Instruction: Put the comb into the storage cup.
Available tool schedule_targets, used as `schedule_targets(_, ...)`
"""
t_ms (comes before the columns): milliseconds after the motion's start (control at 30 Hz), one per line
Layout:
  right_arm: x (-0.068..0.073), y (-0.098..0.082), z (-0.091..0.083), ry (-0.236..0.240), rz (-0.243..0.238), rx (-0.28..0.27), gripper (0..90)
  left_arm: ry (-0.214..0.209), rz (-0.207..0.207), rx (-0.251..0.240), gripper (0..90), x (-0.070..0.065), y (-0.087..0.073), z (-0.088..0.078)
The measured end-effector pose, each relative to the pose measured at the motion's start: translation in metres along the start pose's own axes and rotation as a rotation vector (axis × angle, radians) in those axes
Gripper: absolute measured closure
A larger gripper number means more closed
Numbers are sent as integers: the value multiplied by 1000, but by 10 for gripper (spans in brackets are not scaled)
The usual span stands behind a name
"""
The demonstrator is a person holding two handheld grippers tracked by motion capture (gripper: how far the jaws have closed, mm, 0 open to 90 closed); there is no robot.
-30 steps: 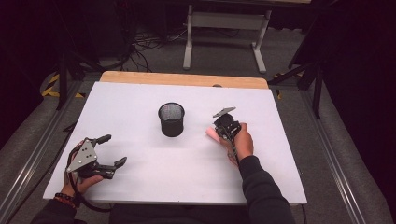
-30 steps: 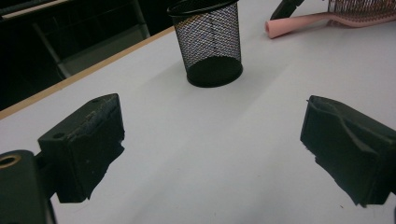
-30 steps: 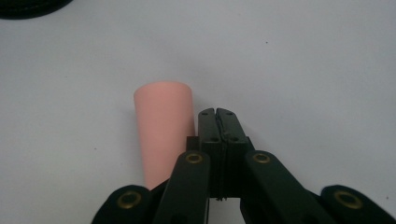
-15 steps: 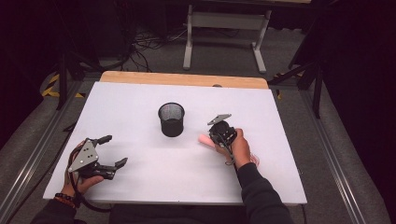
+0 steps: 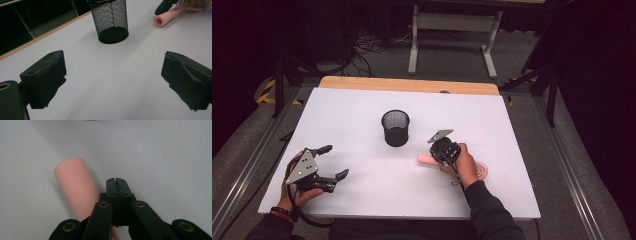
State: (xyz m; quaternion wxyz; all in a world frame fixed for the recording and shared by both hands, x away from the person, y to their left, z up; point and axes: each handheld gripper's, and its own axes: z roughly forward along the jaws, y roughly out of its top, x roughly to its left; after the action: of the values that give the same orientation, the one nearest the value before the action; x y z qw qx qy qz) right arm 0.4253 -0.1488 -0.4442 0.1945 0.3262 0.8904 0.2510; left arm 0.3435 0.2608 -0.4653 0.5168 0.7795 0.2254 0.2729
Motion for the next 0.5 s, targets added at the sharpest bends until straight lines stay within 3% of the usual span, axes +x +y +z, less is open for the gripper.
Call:
schedule_targets(100,9,-2,0,45,3,-13,899,-1,1,2,68,0,0,0)
schedule_targets(267,20,-7,-2,73,-14,-33,899,-1,0,5,68,0,0,1)
schedule_targets(500,25,-16,-9,118,-5,-64,898,-13,-3,13,66,0,0,2)
